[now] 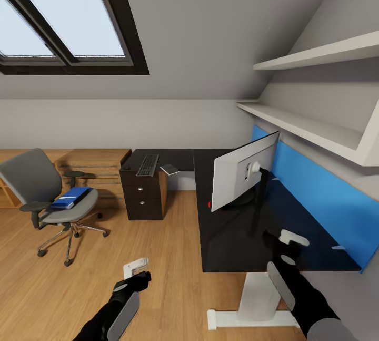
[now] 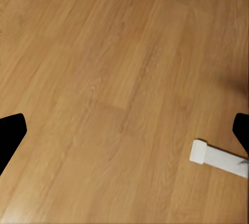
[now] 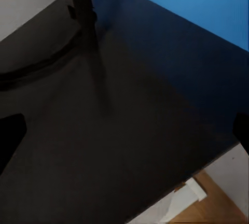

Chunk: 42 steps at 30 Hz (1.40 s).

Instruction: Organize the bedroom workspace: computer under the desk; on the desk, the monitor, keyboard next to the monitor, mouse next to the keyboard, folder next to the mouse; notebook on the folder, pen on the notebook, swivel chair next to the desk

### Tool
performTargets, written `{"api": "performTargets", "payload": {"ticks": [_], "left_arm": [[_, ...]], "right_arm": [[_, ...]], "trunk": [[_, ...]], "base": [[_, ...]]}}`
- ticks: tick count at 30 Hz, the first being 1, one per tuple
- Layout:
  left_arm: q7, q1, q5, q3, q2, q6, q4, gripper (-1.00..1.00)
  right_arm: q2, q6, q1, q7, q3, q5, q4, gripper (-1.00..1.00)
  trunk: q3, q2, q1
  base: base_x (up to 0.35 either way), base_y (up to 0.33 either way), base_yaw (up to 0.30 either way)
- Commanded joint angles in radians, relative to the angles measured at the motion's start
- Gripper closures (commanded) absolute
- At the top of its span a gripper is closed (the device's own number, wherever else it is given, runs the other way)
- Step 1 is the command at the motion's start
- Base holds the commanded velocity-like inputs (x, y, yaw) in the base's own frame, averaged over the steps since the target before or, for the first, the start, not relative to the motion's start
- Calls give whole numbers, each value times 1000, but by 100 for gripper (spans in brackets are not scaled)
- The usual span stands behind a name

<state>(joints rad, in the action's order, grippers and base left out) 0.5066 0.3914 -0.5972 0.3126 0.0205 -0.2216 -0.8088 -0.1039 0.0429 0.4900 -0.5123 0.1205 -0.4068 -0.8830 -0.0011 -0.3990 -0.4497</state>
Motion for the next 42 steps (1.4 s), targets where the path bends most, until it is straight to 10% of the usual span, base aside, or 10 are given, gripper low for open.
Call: {"api": "performTargets", "payload": {"ticks": [1, 5, 10, 15, 24, 42], "left_arm": [[6, 10, -9, -5, -1, -4, 2, -100], [1, 44, -16, -64, -1, -6, 15, -100], [0, 50, -11, -79, -3, -1, 20, -100], [1, 50, -13, -82, -12, 1, 22, -100], [-1, 50, -16, -81, -14, 1, 23, -100], [6, 50, -16, -81, -14, 1, 27, -100]], "right_arm": [[9, 2, 43, -8, 5, -5, 55, -100], [90, -116, 326, 7, 6, -6, 451, -100], [145, -168, 415, 14, 6, -7, 539, -100], [164, -192, 424, 30, 12, -1, 554, -100], [246, -208, 398, 47, 115, 183, 561, -100], [255, -277, 392, 33, 119, 192, 563, -100]], "trunk": [[-1, -1, 0], [-1, -1, 0], [-1, -1, 0], [-1, -1, 0], [-1, -1, 0], [-1, -1, 0]], "base": [[0, 0, 0], [0, 0, 0], [0, 0, 0], [0, 0, 0], [218, 73, 0], [250, 6, 0]]}}
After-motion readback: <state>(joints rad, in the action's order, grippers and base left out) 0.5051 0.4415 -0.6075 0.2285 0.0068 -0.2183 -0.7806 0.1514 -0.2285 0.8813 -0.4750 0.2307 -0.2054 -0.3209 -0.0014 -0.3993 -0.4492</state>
